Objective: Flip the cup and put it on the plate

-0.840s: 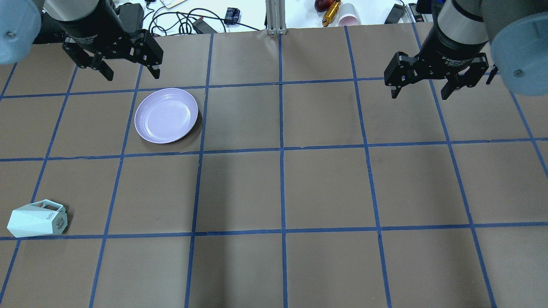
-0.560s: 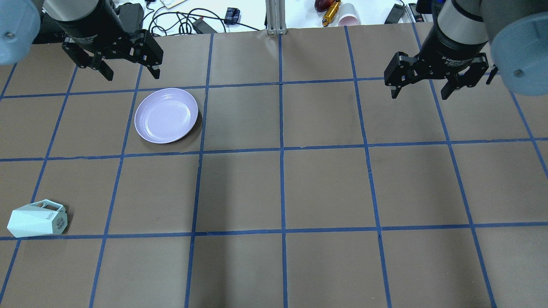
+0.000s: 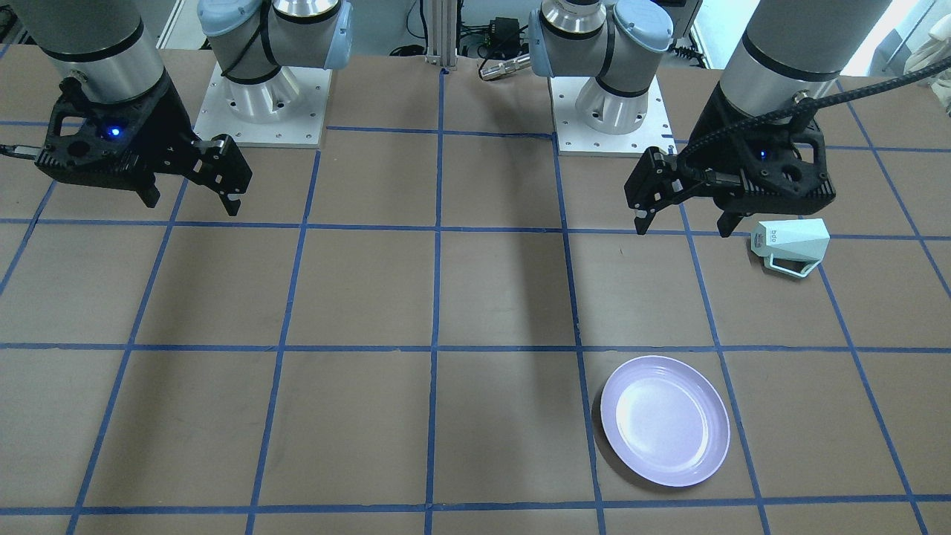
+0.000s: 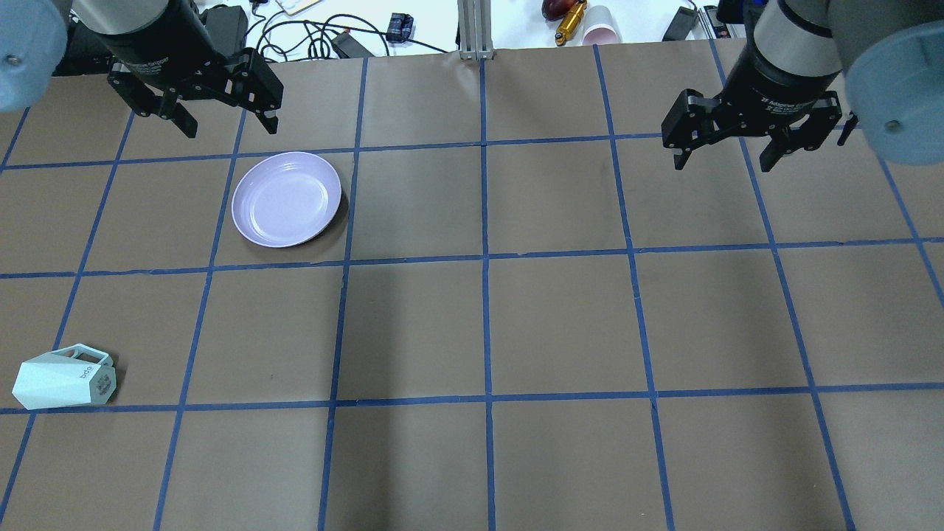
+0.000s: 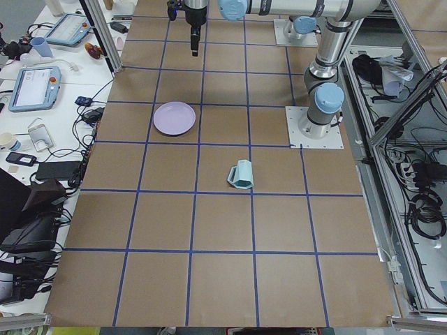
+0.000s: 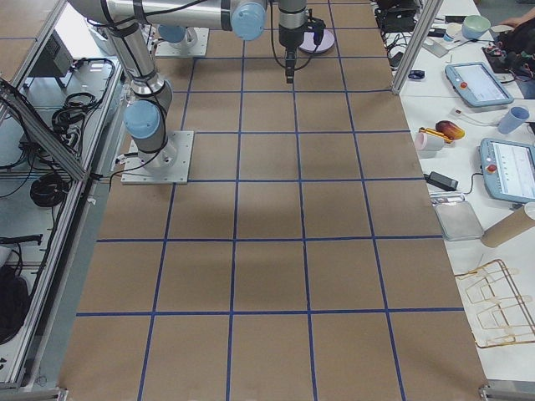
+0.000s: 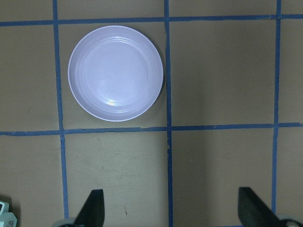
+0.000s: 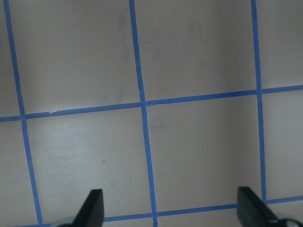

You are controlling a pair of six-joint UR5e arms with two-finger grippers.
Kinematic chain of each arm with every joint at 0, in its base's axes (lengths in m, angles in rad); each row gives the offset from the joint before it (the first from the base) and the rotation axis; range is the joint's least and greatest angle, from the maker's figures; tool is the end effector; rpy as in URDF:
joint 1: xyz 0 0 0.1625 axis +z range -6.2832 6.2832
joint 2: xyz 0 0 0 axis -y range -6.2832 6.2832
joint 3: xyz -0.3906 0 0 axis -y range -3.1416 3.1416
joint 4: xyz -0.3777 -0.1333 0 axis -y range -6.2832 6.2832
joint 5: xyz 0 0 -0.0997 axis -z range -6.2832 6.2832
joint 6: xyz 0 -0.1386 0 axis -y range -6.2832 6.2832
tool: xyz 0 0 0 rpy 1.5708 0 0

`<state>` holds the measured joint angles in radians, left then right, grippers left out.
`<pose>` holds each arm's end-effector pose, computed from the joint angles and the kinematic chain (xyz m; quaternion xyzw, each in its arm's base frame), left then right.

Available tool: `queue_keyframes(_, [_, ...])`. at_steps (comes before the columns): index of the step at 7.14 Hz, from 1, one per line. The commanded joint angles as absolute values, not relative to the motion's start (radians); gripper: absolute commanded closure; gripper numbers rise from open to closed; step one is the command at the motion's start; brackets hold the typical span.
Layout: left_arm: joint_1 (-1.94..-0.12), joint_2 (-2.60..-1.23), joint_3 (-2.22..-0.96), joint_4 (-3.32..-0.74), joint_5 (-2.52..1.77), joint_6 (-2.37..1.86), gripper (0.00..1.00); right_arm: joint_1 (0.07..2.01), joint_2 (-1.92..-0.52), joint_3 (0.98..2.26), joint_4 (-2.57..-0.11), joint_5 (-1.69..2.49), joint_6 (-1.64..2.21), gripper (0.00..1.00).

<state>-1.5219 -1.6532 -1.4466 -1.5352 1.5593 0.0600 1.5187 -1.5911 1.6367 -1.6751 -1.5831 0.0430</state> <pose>-0.1093 -0.5256 0.4371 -0.0058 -0.9992 0.0389 0.0036 0.1066 -0.4832 0.4033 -0.0477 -0.9984 0.0293 0.0063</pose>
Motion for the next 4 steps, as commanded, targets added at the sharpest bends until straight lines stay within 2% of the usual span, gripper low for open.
queue_keyframes(1, [-1.522,-1.652,-1.447,-1.535,1.565,0.063,0.00,1.519,-1.591,1.637,-1.675,-1.583,0.043,0.00])
queue_keyframes(4, [-1.522,-1.658,-1.445,-1.534,1.558,0.063,0.00,1.519,-1.591,1.637,-1.675,-1.583,0.043,0.00])
